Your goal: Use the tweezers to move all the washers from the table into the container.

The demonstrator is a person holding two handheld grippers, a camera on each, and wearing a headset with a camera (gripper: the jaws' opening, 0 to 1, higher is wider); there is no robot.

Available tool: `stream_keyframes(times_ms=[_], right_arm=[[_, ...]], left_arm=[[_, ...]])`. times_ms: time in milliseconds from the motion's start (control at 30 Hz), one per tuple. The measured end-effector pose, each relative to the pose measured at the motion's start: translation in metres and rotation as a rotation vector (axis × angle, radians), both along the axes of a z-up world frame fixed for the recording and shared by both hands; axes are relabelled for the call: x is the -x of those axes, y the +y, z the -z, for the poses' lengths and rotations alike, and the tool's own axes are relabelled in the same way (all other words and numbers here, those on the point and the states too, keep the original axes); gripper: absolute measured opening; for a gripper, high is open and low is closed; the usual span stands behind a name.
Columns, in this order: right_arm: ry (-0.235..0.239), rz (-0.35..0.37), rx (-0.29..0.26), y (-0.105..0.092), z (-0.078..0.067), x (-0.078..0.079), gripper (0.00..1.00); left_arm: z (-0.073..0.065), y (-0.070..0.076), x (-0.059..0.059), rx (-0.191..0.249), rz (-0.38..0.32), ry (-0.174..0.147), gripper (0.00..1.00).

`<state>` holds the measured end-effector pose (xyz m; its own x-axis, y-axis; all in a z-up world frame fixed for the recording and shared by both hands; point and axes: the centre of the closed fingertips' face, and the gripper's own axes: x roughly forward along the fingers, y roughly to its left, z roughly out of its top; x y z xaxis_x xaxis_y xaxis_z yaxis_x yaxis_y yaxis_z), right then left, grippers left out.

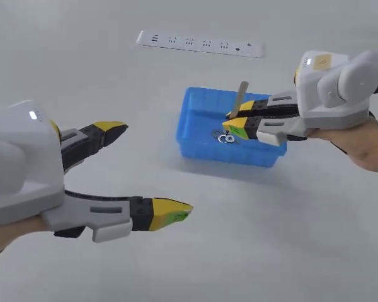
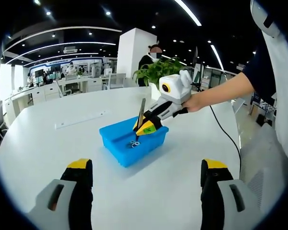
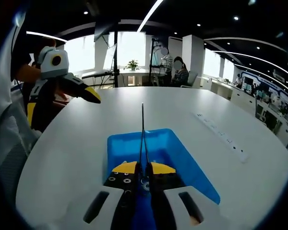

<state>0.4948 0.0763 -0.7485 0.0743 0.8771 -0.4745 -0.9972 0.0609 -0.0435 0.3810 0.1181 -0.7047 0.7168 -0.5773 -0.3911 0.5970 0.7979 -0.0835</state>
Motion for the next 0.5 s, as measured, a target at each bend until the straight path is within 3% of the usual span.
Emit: stream_keyframes(times_ms=[133,167,367,500], right_arm=[[-0.002,-0.011,0.001,0.001,-0.001,0.003,0.08],[-0.02,-0.014,0.014,0.001,0.0,0.003,0.08],[-0.041,-0.013,0.023,0.001,-0.005,0.0,0.08],[-0.054,-0.008,0.01,0.0,-0.018,-0.003,0.08]], left_arm=[[-0.002,0.0,-0.007,-0.007,0.01,-0.008,0.98],[-0.003,0.0,-0.01,-0.004,0.013,-0.011,0.98],[-0.015,-0.011,-0.043,-0.029,0.079,-0.054,0.97],[-0.03,-0.021,-0.059,-0.016,0.101,-0.097,0.96]])
